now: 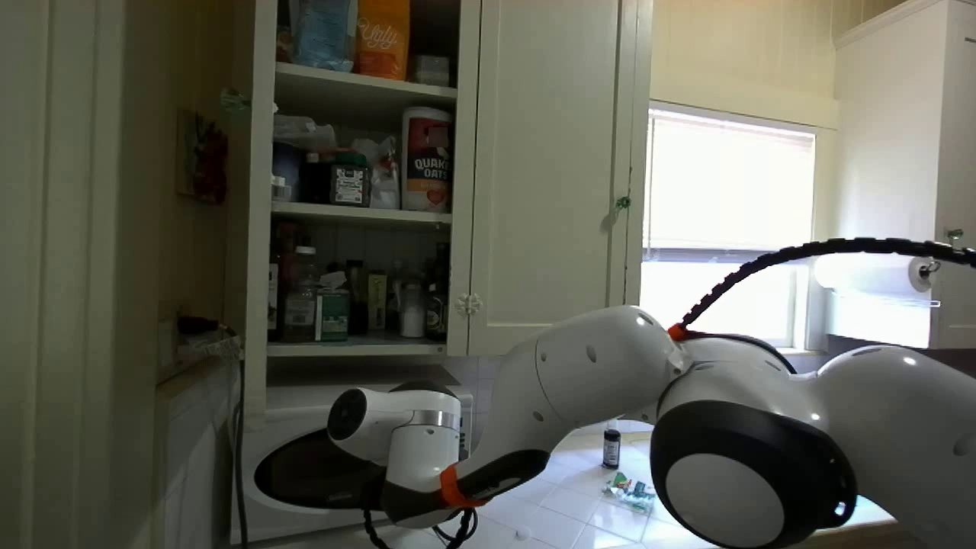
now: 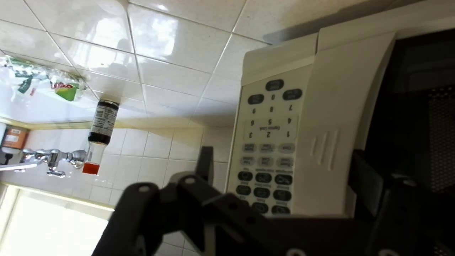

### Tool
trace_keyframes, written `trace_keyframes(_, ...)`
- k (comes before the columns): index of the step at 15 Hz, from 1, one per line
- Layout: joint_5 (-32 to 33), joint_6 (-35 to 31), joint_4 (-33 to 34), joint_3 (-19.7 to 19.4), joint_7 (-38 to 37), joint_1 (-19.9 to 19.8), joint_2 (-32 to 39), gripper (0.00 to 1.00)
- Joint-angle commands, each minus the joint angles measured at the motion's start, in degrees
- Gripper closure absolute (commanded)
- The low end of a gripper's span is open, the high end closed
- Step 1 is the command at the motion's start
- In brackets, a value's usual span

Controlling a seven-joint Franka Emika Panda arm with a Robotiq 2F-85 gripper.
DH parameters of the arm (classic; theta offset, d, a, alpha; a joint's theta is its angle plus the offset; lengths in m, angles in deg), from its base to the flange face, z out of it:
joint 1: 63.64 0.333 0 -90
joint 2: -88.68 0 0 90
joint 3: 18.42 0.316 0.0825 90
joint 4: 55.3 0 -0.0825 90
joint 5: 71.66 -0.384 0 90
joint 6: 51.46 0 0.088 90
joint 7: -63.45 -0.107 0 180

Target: Open the door of the microwave, then remove the blue bowl from the microwave

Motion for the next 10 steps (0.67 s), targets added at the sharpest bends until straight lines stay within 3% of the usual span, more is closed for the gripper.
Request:
trace_keyframes(1, -1.34, 4.08, -12.09, 0.95, -1.93, 2.31, -5.3, 0.37)
trace_keyframes(5, -3.34, 6.51, -16.5, 3.23, -0.08, 4.24, -7.14, 0.67)
trace_keyframes(6, -3.99, 2.22, -17.94, 4.95, 1.28, 3.28, -8.22, 0.26)
trace_keyframes(8, -3.41, -2.72, -20.96, 6.34, 2.24, 2.54, -10.32, 0.31)
trace_keyframes(9, -3.07, -4.65, -22.7, 6.77, 2.99, 1.99, -11.5, 0.25)
trace_keyframes(10, 0.26, -6.05, -24.32, 10.76, 2.7, -1.3, -13.07, 0.19)
